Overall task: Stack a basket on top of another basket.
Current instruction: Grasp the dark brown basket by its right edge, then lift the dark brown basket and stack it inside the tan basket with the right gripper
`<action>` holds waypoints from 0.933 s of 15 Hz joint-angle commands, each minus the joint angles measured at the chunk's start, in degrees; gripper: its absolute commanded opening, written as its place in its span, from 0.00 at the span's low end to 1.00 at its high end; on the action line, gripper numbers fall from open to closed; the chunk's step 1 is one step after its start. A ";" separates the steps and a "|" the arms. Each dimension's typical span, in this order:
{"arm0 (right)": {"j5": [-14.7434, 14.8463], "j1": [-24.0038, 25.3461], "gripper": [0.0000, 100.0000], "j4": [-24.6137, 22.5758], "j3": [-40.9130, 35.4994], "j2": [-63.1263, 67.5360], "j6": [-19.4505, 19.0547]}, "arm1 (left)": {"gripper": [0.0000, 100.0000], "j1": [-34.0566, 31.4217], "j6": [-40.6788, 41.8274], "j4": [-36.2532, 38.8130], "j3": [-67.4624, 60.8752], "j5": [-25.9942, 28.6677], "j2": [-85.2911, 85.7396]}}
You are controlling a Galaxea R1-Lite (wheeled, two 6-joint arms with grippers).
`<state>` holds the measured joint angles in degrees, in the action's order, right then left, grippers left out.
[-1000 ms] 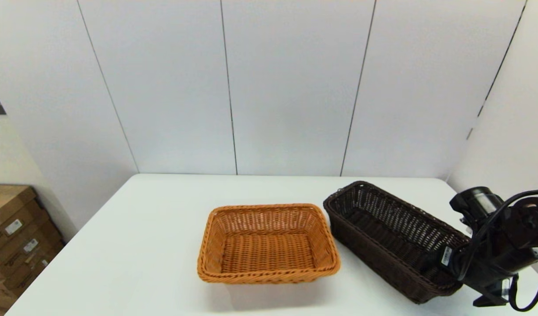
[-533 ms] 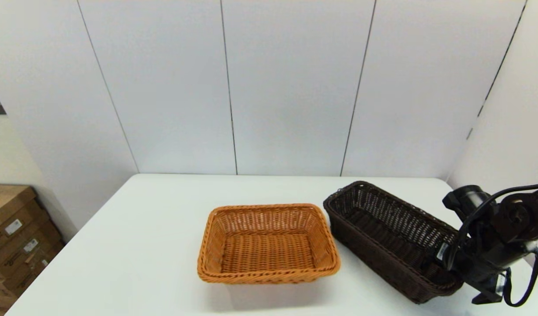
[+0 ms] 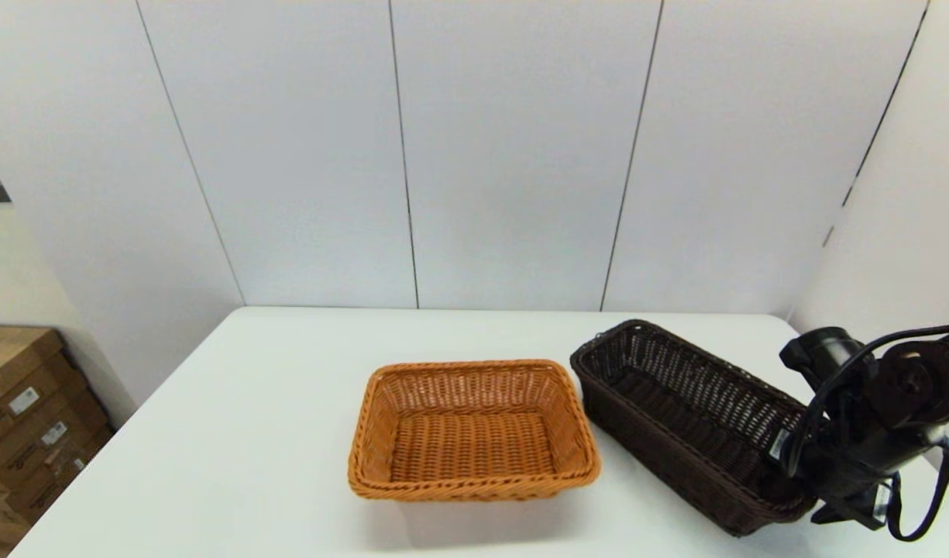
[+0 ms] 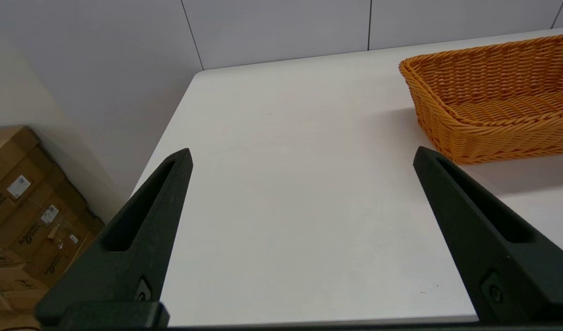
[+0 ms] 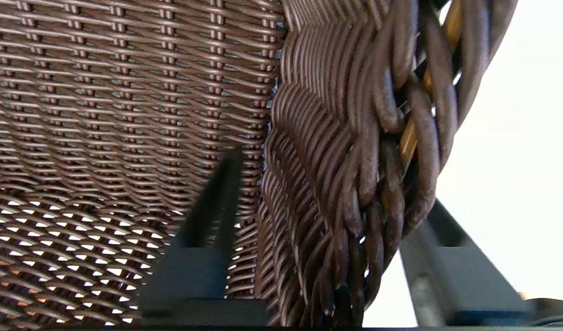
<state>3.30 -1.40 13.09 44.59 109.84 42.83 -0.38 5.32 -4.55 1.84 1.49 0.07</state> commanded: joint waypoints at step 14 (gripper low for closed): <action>-10.51 -10.29 0.00 3.87 5.86 -16.94 4.90 | 1.00 0.03 0.05 -0.02 0.00 0.01 -0.07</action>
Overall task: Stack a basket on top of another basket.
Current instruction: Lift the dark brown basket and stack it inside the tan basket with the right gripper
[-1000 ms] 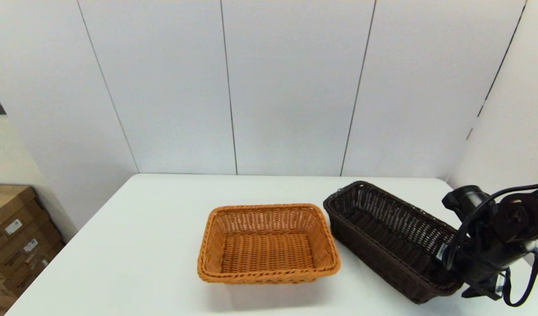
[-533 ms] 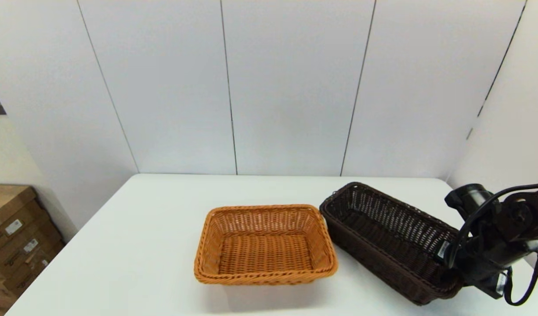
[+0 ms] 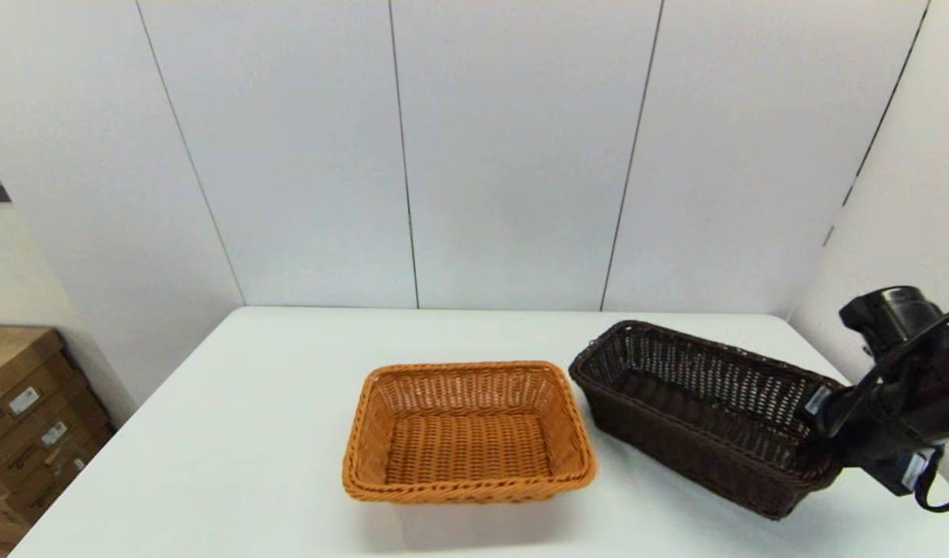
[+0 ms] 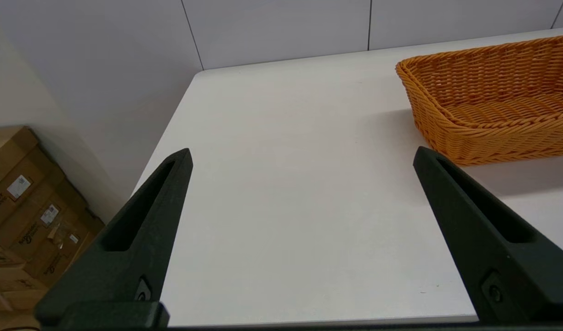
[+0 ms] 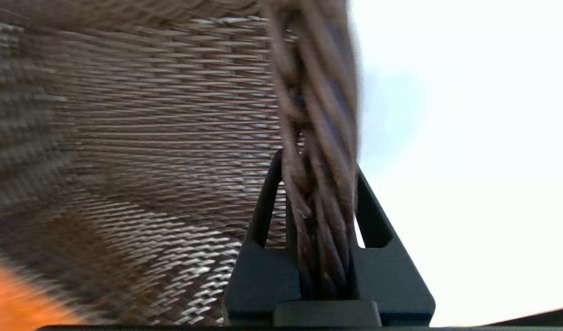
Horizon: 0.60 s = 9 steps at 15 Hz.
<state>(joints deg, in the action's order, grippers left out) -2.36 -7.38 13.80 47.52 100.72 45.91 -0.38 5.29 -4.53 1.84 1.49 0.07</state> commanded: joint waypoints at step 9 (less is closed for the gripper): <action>-17.15 -3.61 0.00 7.38 3.90 -21.62 2.69 | 1.00 -0.06 -0.02 -0.04 0.00 0.01 -0.07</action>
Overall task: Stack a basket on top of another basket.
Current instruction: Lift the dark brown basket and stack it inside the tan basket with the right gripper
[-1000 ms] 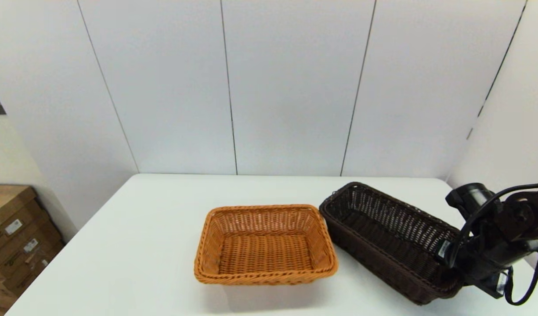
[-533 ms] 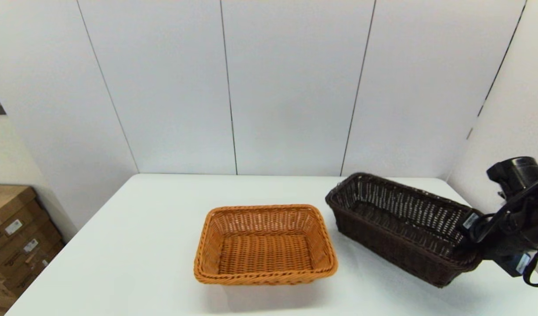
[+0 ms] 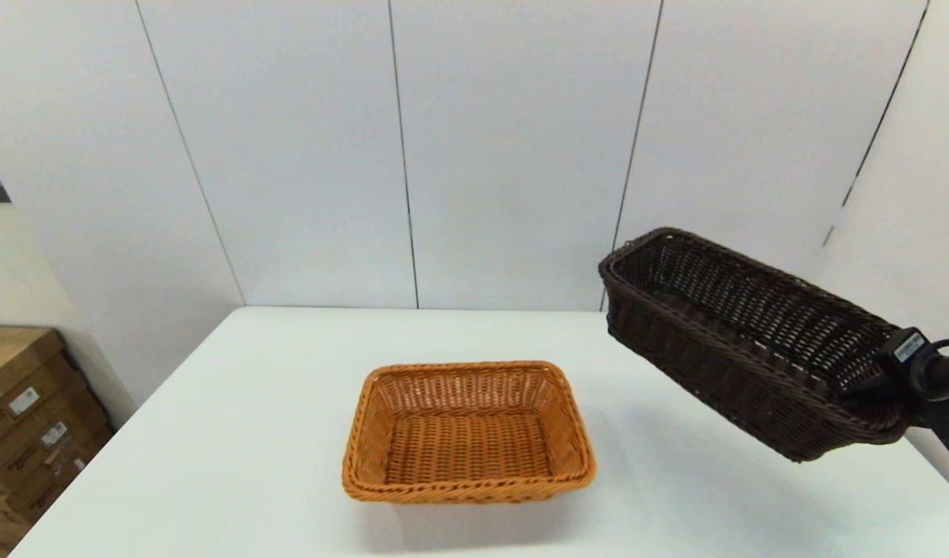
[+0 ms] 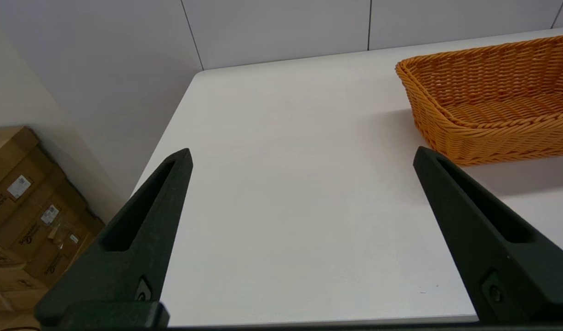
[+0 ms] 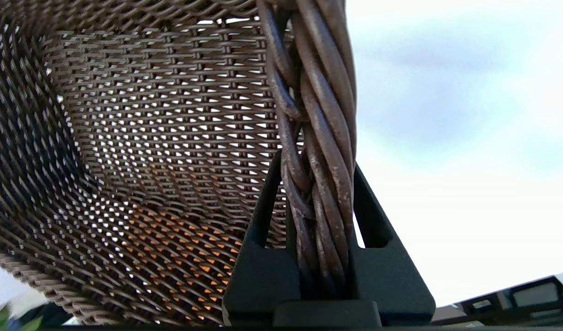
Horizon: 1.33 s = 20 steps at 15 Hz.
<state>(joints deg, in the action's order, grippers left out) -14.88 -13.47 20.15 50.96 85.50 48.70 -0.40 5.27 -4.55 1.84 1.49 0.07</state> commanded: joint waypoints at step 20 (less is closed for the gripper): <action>-4.80 36.23 0.00 1.12 10.92 8.54 -15.22 | 1.00 -0.04 0.01 -0.02 0.00 0.01 -0.07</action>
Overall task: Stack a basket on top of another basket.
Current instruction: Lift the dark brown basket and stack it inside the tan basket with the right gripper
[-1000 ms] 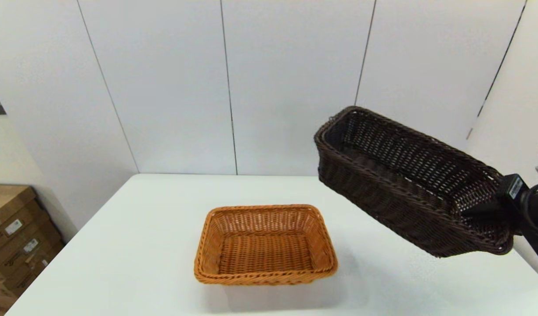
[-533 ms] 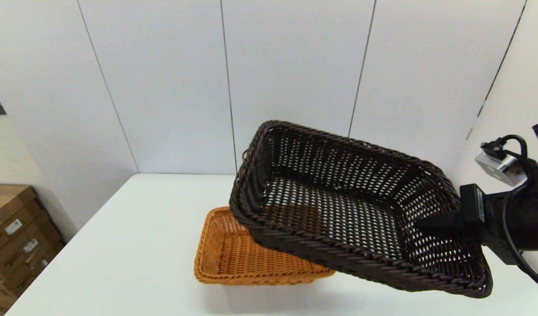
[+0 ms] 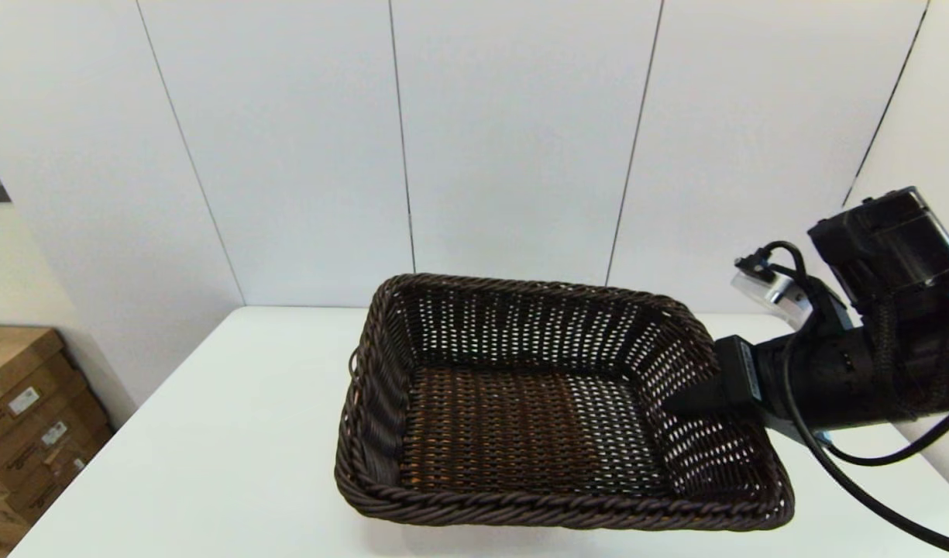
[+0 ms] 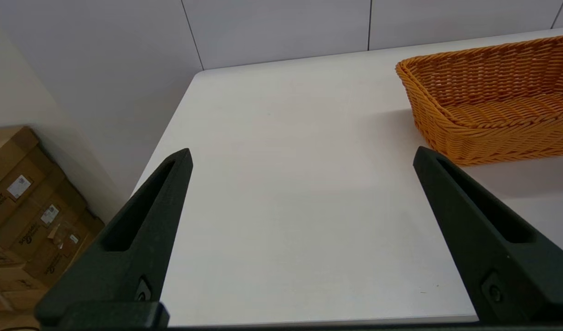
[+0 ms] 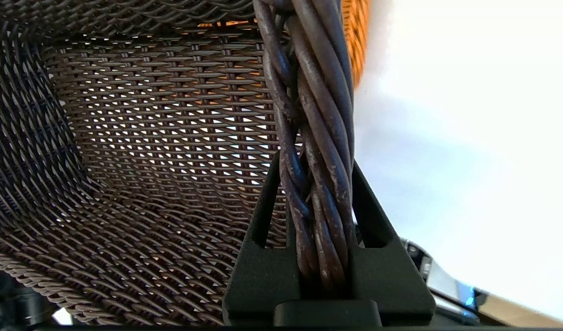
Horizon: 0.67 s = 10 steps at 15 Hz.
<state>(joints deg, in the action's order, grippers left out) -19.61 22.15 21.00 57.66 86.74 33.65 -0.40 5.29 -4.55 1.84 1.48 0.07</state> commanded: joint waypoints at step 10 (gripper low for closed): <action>-0.07 2.37 0.00 0.35 14.41 19.08 -0.86 | 1.00 0.05 -0.02 -0.02 0.00 0.02 -0.07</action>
<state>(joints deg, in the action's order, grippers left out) -19.54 23.83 21.19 70.50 102.93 32.61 -0.40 5.32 -4.55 1.84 1.49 0.07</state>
